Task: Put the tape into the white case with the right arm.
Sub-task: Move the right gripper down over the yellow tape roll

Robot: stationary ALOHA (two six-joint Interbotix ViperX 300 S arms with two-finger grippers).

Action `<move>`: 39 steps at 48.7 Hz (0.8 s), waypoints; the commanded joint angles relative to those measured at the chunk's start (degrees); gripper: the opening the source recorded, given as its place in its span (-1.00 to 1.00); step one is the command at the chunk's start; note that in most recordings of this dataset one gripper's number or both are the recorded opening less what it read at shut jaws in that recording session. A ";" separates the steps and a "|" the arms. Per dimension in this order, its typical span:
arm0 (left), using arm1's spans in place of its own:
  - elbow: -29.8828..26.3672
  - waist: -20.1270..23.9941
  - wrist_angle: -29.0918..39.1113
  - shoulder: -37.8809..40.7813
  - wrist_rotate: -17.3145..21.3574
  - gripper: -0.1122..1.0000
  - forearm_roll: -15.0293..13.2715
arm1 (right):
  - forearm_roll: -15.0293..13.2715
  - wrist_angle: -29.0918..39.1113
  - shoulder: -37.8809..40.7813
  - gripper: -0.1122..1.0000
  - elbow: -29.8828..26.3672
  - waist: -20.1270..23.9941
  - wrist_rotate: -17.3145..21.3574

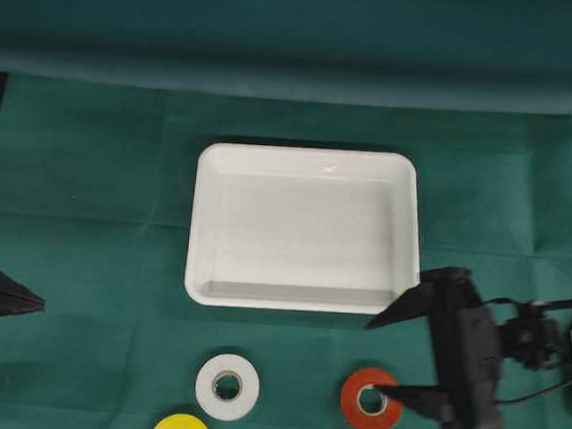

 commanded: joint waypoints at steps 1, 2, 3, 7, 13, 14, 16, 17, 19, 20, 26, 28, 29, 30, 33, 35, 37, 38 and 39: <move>-0.70 0.18 -0.53 0.44 0.00 -0.80 -0.18 | -0.09 -0.53 3.52 0.36 -4.22 0.79 -0.09; -0.70 0.18 -0.53 0.44 0.00 -0.80 -0.18 | -0.09 -0.35 4.39 0.36 -4.92 1.05 -0.09; -0.70 0.18 -0.53 0.44 0.00 -0.80 -0.18 | -0.09 -0.26 5.27 0.36 -5.80 1.14 -0.09; -0.70 0.18 -0.53 0.35 0.00 -0.80 -0.18 | -0.09 -0.09 8.61 0.36 -8.79 1.76 -0.09; -0.70 0.26 -0.53 0.35 0.00 -0.80 -0.18 | -0.09 0.35 13.89 0.36 -13.80 2.72 -0.18; -0.70 0.18 -0.53 0.35 0.00 -0.80 -0.09 | -0.09 0.35 14.59 0.36 -14.50 2.81 -0.09; -0.70 0.26 -0.44 0.26 0.00 -0.80 -0.18 | -0.09 0.62 16.08 0.36 -16.08 2.90 -0.18; -0.70 0.26 -0.53 0.26 0.00 -0.80 -0.18 | -0.09 0.79 16.79 0.36 -16.79 2.99 -0.09; -0.70 0.26 -0.53 0.26 0.00 -0.80 -0.18 | -0.09 1.14 18.11 0.36 -18.28 3.08 -0.09; -0.70 0.26 -0.53 0.26 0.00 -0.80 -0.18 | -0.09 1.23 18.72 0.36 -18.98 3.08 -0.09; -0.70 0.26 -0.53 0.26 0.00 -0.80 -0.18 | -0.09 2.37 22.50 0.36 -23.73 3.34 -0.09; -0.70 0.26 -0.53 0.26 0.00 -0.80 -0.18 | -0.18 2.64 23.55 0.36 -25.05 3.43 -0.09; -0.70 0.35 -0.53 0.26 0.00 -0.80 -0.18 | -0.09 2.81 23.99 0.36 -25.75 3.52 -0.09; -0.70 0.26 -0.53 0.26 0.00 -0.80 -0.18 | -0.09 3.08 24.52 0.36 -26.37 3.52 -0.09; -0.62 0.35 -0.53 0.26 0.00 -0.80 -0.18 | -0.09 3.96 25.84 0.36 -28.30 3.60 0.00; -0.53 0.44 -0.53 0.26 0.00 -0.80 -0.18 | -0.09 4.66 26.81 0.36 -29.62 3.69 0.00; -0.53 0.44 -0.53 0.18 0.00 -0.80 -0.18 | -0.09 5.27 27.77 0.36 -31.11 3.69 0.00; -0.44 0.44 -0.62 0.26 0.00 -0.80 -0.18 | -0.09 5.71 28.21 0.36 -31.82 3.69 0.00; -0.44 0.53 -0.62 0.26 0.00 -0.80 -0.18 | -0.09 5.98 28.65 0.36 -32.52 3.78 0.00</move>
